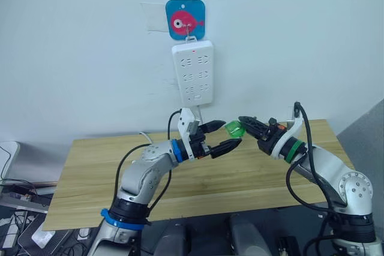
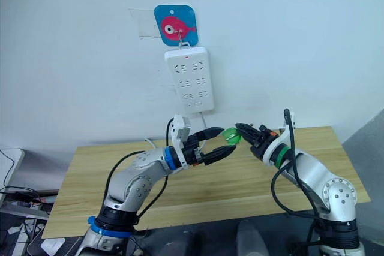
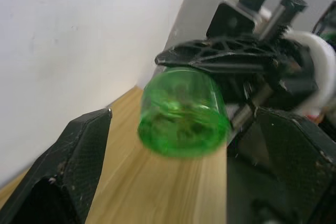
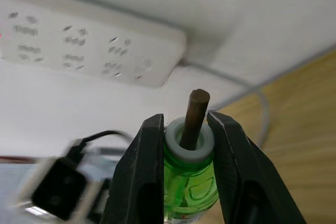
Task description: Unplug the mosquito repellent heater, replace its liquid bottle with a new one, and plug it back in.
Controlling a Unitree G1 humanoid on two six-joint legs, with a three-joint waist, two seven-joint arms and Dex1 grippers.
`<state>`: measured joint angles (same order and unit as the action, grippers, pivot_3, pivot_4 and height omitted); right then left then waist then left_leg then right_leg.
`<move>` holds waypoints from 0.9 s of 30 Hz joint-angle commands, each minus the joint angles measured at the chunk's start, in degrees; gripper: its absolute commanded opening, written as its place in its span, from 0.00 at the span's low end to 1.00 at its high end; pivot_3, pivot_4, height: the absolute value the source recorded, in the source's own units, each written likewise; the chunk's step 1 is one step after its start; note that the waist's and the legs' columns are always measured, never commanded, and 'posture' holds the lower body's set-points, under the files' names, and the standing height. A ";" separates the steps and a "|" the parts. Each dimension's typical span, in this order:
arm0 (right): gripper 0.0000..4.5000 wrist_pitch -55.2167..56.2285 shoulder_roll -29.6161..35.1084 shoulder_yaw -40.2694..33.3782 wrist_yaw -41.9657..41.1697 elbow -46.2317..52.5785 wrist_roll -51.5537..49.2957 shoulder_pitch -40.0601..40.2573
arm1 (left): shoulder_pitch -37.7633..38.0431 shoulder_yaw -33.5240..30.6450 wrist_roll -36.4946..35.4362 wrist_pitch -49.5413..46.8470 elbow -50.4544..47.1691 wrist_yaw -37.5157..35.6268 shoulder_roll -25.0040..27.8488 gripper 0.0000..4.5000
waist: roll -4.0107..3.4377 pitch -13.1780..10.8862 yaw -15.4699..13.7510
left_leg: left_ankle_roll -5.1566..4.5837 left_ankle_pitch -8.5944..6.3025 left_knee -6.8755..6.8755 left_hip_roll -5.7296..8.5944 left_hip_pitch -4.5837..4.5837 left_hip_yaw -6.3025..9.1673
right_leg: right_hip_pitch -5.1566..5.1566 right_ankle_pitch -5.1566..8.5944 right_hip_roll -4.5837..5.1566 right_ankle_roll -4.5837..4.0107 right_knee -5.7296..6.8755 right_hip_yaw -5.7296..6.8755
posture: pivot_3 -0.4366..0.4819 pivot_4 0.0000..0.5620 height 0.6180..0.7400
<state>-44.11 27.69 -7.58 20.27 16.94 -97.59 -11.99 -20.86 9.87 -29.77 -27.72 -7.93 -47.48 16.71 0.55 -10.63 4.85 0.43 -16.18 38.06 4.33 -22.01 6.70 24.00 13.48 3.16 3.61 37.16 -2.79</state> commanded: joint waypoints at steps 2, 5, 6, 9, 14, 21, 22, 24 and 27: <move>0.19 12.18 8.64 10.13 -20.40 -7.05 37.60 0.69 | -1.62 4.17 5.99 3.84 -0.66 -5.38 5.64 1.00 | 0.00 0.00 -0.01 | 0.00 0.00 0.00 0.03 0.04 -0.13 | 0.00 0.00 -0.02 0.01 -0.03 -0.01 | 0.34 0.30 1.00; 0.19 27.21 8.97 17.29 -28.34 -16.50 59.33 -0.02 | -2.14 6.62 8.93 5.42 -0.43 -7.18 7.46 1.00 | 0.01 0.00 0.02 | 0.02 0.01 -0.02 0.00 0.07 -0.27 | 0.01 0.01 -0.01 0.01 -0.02 -0.02 | 0.34 0.30 1.00; 0.19 31.61 7.51 18.03 -29.43 -20.09 63.84 -0.60 | -2.27 7.25 10.11 6.75 -0.18 -7.81 7.87 1.00 | 0.01 0.00 0.05 | 0.01 0.01 -0.03 -0.02 0.08 -0.29 | 0.02 0.00 -0.02 0.01 -0.01 -0.02 | 0.35 0.30 1.00; 0.19 43.70 3.65 19.87 -32.57 -29.80 75.08 -2.11 | -2.52 7.94 11.23 8.27 0.16 -9.09 8.14 1.00 | 0.01 -0.01 0.18 | 0.03 0.01 -0.06 -0.05 0.11 -0.26 | 0.06 0.00 -0.01 0.00 0.04 -0.19 | 0.35 0.29 1.00; 0.19 55.28 -2.05 18.34 -34.85 -43.24 84.24 -3.73 | -2.68 8.10 12.98 10.54 1.15 -10.01 8.29 1.00 | 0.01 -0.01 0.03 | 0.05 0.02 -0.04 0.01 0.21 -0.46 | 0.06 -0.06 -0.02 0.06 0.04 -0.57 | 0.37 0.29 1.00; 0.19 62.66 -5.96 15.96 -35.46 -54.24 90.08 -6.24 | -3.10 6.87 13.15 11.90 2.24 -9.81 7.55 1.00 | 0.01 0.00 -0.02 | 0.12 0.06 -0.03 0.02 0.24 -0.53 | 0.08 -0.13 -0.02 0.05 0.04 -0.72 | 0.38 0.28 1.00; 0.19 63.02 -6.54 15.41 -35.50 -55.38 90.47 -6.54 | -3.14 6.75 13.16 12.14 2.30 -9.77 7.53 1.00 | 0.01 0.00 -0.01 | 0.12 0.06 -0.03 0.01 0.26 -0.54 | 0.08 -0.14 -0.03 0.05 0.05 -0.73 | 0.38 0.28 1.00; 0.19 64.01 -7.43 14.64 -35.45 -57.55 91.44 -7.15 | -3.36 6.64 13.35 12.85 2.49 -9.42 7.25 1.00 | 0.01 0.00 -0.01 | 0.12 0.06 -0.04 -0.01 0.27 -0.53 | 0.08 -0.14 -0.05 0.04 0.07 -0.74 | 0.38 0.28 1.00; 0.19 65.43 -8.47 13.81 -35.58 -60.02 92.74 -7.81 | -3.40 6.61 13.54 13.47 2.73 -9.17 6.95 1.00 | 0.01 0.01 -0.01 | 0.13 0.06 -0.04 0.00 0.27 -0.56 | 0.08 -0.15 -0.05 0.04 0.07 -0.76 | 0.38 0.27 1.00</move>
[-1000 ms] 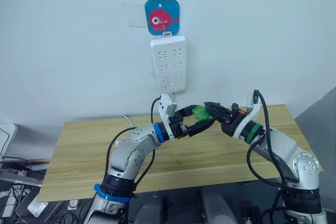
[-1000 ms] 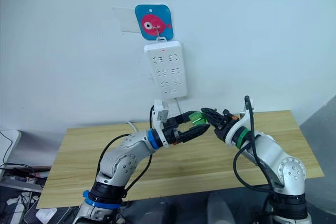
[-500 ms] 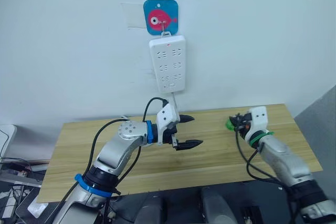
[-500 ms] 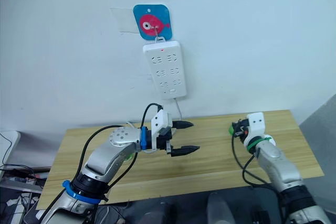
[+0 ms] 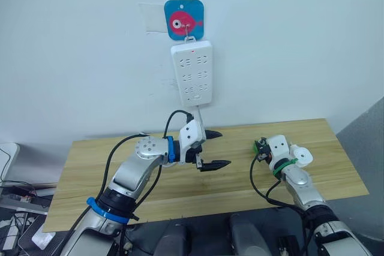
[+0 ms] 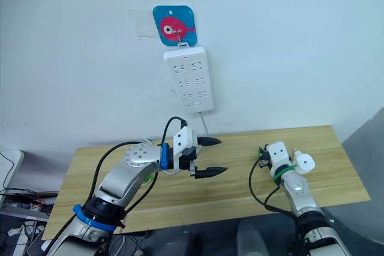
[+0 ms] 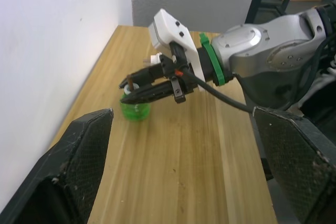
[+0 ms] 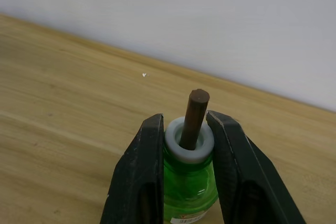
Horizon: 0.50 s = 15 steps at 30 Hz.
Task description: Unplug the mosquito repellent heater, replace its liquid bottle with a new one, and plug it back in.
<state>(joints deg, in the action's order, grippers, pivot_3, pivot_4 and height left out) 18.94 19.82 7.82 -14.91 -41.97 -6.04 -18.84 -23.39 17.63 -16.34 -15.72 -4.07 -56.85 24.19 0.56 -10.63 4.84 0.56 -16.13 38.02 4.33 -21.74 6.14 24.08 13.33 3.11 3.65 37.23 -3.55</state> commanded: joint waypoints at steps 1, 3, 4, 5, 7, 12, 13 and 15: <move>0.19 2.78 -0.78 -1.71 -0.47 -1.73 1.67 -1.14 | -0.85 -1.14 0.05 1.41 -1.18 0.21 -0.58 1.00 | 0.01 0.01 -0.01 | 0.00 0.00 0.01 0.01 0.00 0.00 | 0.00 0.00 0.00 0.00 0.00 -0.01 | 0.38 0.27 1.00; 0.35 3.41 -1.22 -2.20 -0.73 -2.70 2.07 -1.35 | -0.74 -1.16 -0.11 1.20 -1.44 0.21 -0.66 1.00 | 0.00 0.01 -0.01 | 0.01 0.00 0.01 0.01 0.00 -0.01 | 0.00 -0.01 0.00 0.01 0.00 -0.02 | 0.39 0.27 1.00; 0.40 3.75 -1.28 -2.36 -0.92 -2.95 2.35 -1.36 | -0.65 -1.15 -0.09 1.18 -1.58 0.20 -0.66 1.00 | 0.00 0.02 -0.02 | 0.01 0.00 0.00 0.01 0.00 -0.01 | -0.01 -0.01 0.00 0.00 0.00 -0.02 | 0.39 0.27 1.00; 0.47 3.99 -1.24 -2.56 -1.18 -2.99 2.55 -1.28 | -0.58 -1.13 -0.03 1.20 -1.66 0.18 -0.62 1.00 | 0.00 0.02 -0.02 | 0.01 0.00 0.00 0.00 0.00 -0.01 | -0.01 -0.01 0.00 0.01 0.00 -0.01 | 0.39 0.27 1.00; 0.62 4.20 -0.58 -3.06 -2.11 -1.45 2.82 -0.25 | -0.28 -1.27 0.03 1.27 -1.93 0.31 -0.47 1.00 | 0.00 0.02 -0.03 | 0.01 0.01 0.01 0.01 0.00 -0.02 | 0.01 -0.01 0.00 0.00 0.02 -0.03 | 0.40 0.26 1.00; 1.00 2.19 3.18 -4.65 -5.59 9.10 2.19 6.57 | 2.49 -2.64 -0.14 1.86 -3.28 1.57 0.14 1.00 | -0.01 0.02 -0.07 | -0.01 -0.01 0.00 0.01 0.00 0.00 | 0.00 -0.01 0.00 0.01 0.02 -0.02 | 0.40 0.28 1.00; 1.00 1.15 4.19 -5.01 -6.52 12.21 1.78 8.47 | 3.65 -2.91 0.02 2.37 -3.72 2.05 0.18 1.00 | -0.02 0.03 -0.09 | -0.04 -0.02 0.00 0.01 0.00 0.00 | 0.00 -0.01 0.01 0.01 0.02 -0.02 | 0.40 0.28 1.00; 1.00 -2.85 6.02 -5.81 -9.93 20.35 -0.80 12.57 | 6.56 -4.17 0.35 3.60 -4.79 4.29 -0.25 1.00 | -0.02 0.03 -0.15 | -0.04 -0.03 0.00 0.00 0.00 0.00 | 0.00 -0.01 0.01 0.01 0.02 -0.03 | 0.39 0.28 1.00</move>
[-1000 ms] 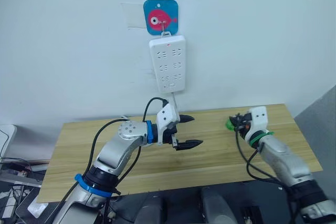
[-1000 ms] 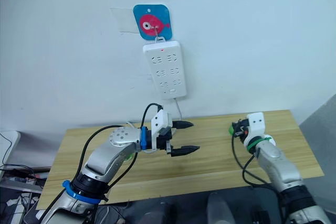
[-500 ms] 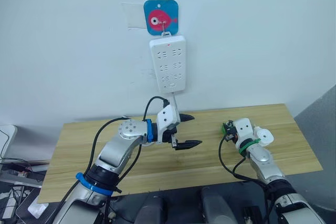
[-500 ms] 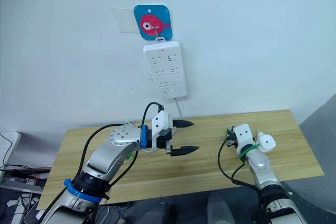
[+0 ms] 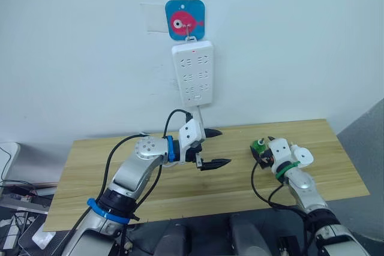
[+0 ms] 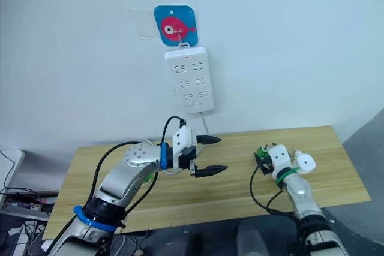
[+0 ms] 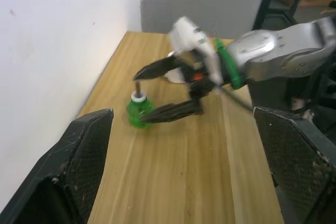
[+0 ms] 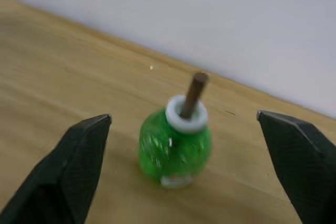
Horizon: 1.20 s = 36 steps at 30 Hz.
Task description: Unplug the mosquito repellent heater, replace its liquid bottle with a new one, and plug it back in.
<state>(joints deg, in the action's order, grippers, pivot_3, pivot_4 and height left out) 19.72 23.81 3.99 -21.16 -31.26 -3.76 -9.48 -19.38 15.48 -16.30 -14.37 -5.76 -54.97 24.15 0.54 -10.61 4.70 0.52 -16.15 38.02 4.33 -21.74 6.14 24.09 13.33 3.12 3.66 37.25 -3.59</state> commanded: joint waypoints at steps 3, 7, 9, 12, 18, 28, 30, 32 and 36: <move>1.00 -10.88 4.92 -2.82 -8.57 21.59 -7.09 7.99 | 8.12 -3.96 1.55 3.65 -5.13 6.85 -0.36 1.00 | -0.02 0.01 0.11 | -0.07 -0.04 0.00 -0.02 0.05 -0.05 | -0.01 0.00 0.00 0.01 0.01 -0.06 | 0.38 0.29 1.00; 1.00 -22.50 8.95 -1.60 -15.85 36.03 -12.86 9.95 | 18.50 -7.52 3.70 3.30 -9.47 15.51 -1.43 1.00 | -0.04 0.03 0.16 | -0.07 -0.05 -0.02 -0.10 0.11 -0.07 | -0.02 0.00 0.03 0.01 0.03 -0.12 | 0.36 0.29 1.00; 1.00 -29.21 9.78 -0.44 -18.46 41.29 -16.36 8.38 | 22.94 -10.08 5.77 5.54 -10.28 20.78 -2.94 1.00 | 0.03 0.06 -0.05 | -0.06 -0.06 -0.03 -0.13 0.09 -0.03 | -0.04 0.00 0.05 0.01 -0.01 -0.08 | 0.36 0.28 1.00; 1.00 -39.46 9.72 3.43 -22.20 46.57 -20.15 1.96 | 32.27 -15.05 10.39 11.41 -11.08 30.80 -6.58 1.00 | 0.09 0.10 -0.34 | -0.06 -0.06 0.00 -0.14 0.08 0.03 | -0.08 0.00 0.06 0.01 -0.06 -0.02 | 0.40 0.28 1.00; 1.00 -47.15 5.76 8.64 -28.17 47.81 -24.04 -8.93 | 45.34 -19.22 12.71 17.29 -12.13 41.79 -14.83 1.00 | 0.26 0.13 -2.51 | -0.02 -0.10 -0.02 -0.16 0.02 0.04 | -0.05 0.00 0.08 0.00 -0.20 0.04 | 0.48 0.28 1.00; 1.00 -43.42 7.49 14.41 -41.01 42.47 -19.88 -13.79 | 41.11 -22.29 15.02 25.92 3.40 49.54 -19.14 1.00 | 0.39 0.19 -5.82 | -0.02 -0.10 0.10 -0.01 0.04 0.25 | -0.29 0.00 0.12 0.00 -0.31 0.50 | 0.55 0.30 1.00; 1.00 -42.61 7.79 15.15 -42.24 42.02 -18.64 -14.41 | 37.91 -22.96 15.26 28.12 8.29 50.21 -18.54 1.00 | 0.43 0.21 -5.99 | 0.00 -0.08 0.09 -0.05 0.03 0.38 | -0.28 -0.01 0.09 -0.04 -0.27 0.68 | 0.55 0.31 1.00; 1.00 -43.92 7.26 14.48 -42.02 42.30 -19.25 -15.19 | 34.74 -23.49 15.16 30.41 12.89 50.25 -17.90 1.00 | 0.44 0.20 -5.98 | 0.02 -0.08 0.09 -0.07 0.01 0.54 | -0.30 -0.07 0.08 -0.12 -0.27 0.86 | 0.54 0.33 1.00; 1.00 -45.93 8.48 13.83 -42.02 44.27 -19.49 -15.16 | 28.89 -23.68 13.77 34.35 21.40 48.92 -17.40 1.00 | 0.44 0.20 -6.00 | 0.05 -0.08 0.06 -0.04 -0.04 0.68 | -0.28 -0.08 0.14 -0.14 -0.28 0.95 | 0.51 0.35 1.00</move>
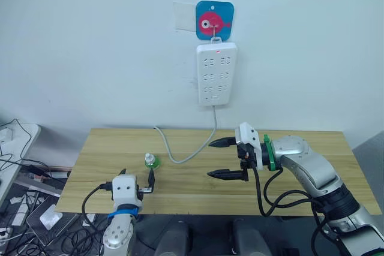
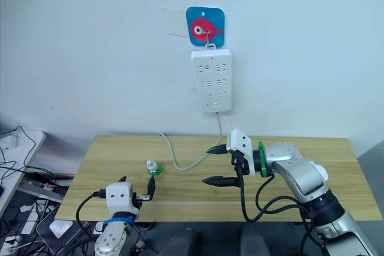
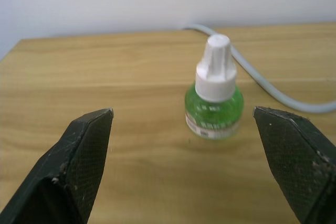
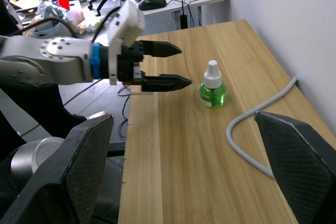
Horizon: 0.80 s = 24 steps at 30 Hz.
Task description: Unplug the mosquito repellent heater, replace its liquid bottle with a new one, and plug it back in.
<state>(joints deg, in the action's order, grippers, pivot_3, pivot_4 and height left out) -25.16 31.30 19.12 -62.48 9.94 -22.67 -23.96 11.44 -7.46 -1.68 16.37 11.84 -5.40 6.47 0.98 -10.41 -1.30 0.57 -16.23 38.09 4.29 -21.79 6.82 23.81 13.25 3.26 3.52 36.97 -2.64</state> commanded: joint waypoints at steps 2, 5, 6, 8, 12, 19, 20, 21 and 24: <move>1.00 -2.19 1.76 -1.53 -0.84 4.36 -0.97 -0.41 | -3.79 -0.54 -1.01 5.33 7.34 -1.28 0.29 1.00 | 0.01 -0.03 0.02 | 0.00 -0.01 0.00 0.02 -0.02 0.02 | 0.00 0.00 0.06 0.00 -0.01 0.00 | 0.50 0.36 1.00; 1.00 -4.34 2.30 -2.26 -0.48 6.33 -2.29 -0.82 | -6.12 -0.01 -0.81 7.92 12.35 -2.12 0.29 1.00 | 0.03 -0.06 0.09 | 0.00 -0.01 0.00 0.03 -0.01 0.06 | -0.01 0.00 0.21 0.00 -0.02 0.06 | 0.49 0.37 1.00; 1.00 -4.83 2.44 -2.46 -0.43 6.91 -2.63 -1.09 | -7.11 0.01 -0.69 8.97 14.36 -2.21 0.26 1.00 | 0.04 -0.07 0.12 | 0.01 -0.01 0.00 0.02 -0.01 0.07 | -0.01 0.01 0.21 0.00 0.00 0.07 | 0.49 0.37 1.00; 1.00 -6.19 2.35 -2.91 -0.36 8.21 -3.64 -1.80 | -9.15 -0.39 -0.71 10.58 17.93 -1.94 0.32 1.00 | 0.06 -0.09 0.15 | 0.01 0.00 0.00 0.01 -0.02 0.12 | -0.01 0.01 0.21 -0.01 0.00 0.12 | 0.49 0.37 1.00; 1.00 -9.63 1.21 -3.86 0.93 10.08 -5.77 -3.66 | -12.82 -0.57 -0.78 13.23 23.68 -2.06 0.89 1.00 | 0.09 -0.17 0.30 | 0.03 0.01 0.00 0.01 -0.02 0.14 | -0.02 0.01 0.21 -0.01 0.01 0.14 | 0.48 0.39 1.00; 1.00 -12.23 0.80 -4.31 2.92 10.72 -6.29 -5.18 | -18.32 -1.55 -1.46 15.65 33.34 -0.98 1.02 1.00 | 0.16 -0.22 0.86 | 0.03 0.01 -0.02 0.04 -0.06 0.19 | -0.01 0.01 0.23 -0.01 -0.02 0.18 | 0.47 0.40 1.00; 1.00 -12.54 0.80 -4.46 3.26 10.90 -6.44 -5.25 | -18.86 -1.63 -1.47 16.08 34.42 -0.85 1.00 1.00 | 0.18 -0.24 0.93 | 0.03 0.01 -0.02 0.05 -0.06 0.19 | 0.00 0.01 0.24 -0.01 -0.01 0.18 | 0.47 0.40 1.00; 1.00 -12.87 0.74 -4.64 3.65 10.99 -6.60 -5.38 | -19.36 -1.64 -1.44 16.44 35.36 -0.80 0.95 1.00 | 0.18 -0.24 0.99 | 0.03 0.01 -0.02 0.04 -0.07 0.20 | 0.00 0.01 0.24 -0.01 -0.01 0.18 | 0.46 0.41 1.00; 1.00 -13.79 0.59 -5.08 4.51 11.02 -6.98 -5.61 | -20.43 -1.62 -1.70 17.20 37.49 -0.95 0.51 1.00 | 0.18 -0.30 1.28 | 0.03 0.01 -0.02 0.04 -0.07 0.21 | 0.00 0.01 0.24 -0.01 0.00 0.20 | 0.46 0.41 1.00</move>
<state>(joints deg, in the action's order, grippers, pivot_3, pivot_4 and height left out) -38.74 32.23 15.86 -58.49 18.73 -28.30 -28.44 -8.35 -8.56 -2.97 31.85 48.81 -6.70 7.25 1.17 -10.71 -0.02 0.60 -16.23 38.06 4.32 -21.86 7.04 23.81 13.26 3.50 3.52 36.97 -2.44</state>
